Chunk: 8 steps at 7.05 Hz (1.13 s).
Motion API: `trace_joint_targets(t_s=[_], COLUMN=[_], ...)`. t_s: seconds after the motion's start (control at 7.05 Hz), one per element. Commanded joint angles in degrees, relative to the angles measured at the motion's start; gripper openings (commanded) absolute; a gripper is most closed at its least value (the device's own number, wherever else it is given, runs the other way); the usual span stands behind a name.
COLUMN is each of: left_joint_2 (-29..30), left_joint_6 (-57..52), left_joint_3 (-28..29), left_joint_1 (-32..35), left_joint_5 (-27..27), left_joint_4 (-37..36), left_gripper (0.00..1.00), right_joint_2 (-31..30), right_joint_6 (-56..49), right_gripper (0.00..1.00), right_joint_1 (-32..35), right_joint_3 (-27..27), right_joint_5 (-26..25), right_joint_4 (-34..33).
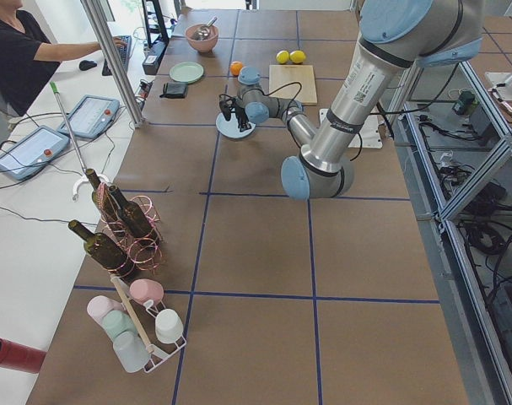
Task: Pick orange to plate
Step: 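Slide the light blue plate with the left gripper toward the table center, then lower the right gripper onto the orange while the left gripper releases the plate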
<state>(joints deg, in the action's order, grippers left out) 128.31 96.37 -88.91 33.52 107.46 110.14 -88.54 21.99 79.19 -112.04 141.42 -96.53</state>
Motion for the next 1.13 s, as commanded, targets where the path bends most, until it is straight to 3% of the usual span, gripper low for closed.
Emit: trace_joint_targets(t_s=[0.0, 0.28, 0.57, 0.99], left_joint_2=[-1.4, -3.9, -5.1, -5.1], left_joint_6=[-2.1, -7.2, -13.7, -15.2], left_joint_3=[-6.7, -11.7, -11.7, -11.7], left_joint_1=[2.1, 3.5, 5.2, 6.5], left_joint_5=[0.3, 0.0, 0.1, 0.2], left_joint_4=[-3.3, -4.8, -7.0, -7.9], left_gripper=[1.00, 1.00, 1.00, 1.00], right_joint_2=[0.2, 1.8, 6.2, 11.3], right_joint_6=[11.9, 22.4, 24.8, 24.8], right_gripper=[1.00, 1.00, 1.00, 1.00], right_joint_1=[-8.3, -16.1, -21.4, -25.1], right_joint_3=[0.9, 5.1, 9.3, 15.1], right_joint_5=[-5.5, -11.1, -17.5, -19.9], right_joint_4=[10.1, 21.5, 22.4, 22.4])
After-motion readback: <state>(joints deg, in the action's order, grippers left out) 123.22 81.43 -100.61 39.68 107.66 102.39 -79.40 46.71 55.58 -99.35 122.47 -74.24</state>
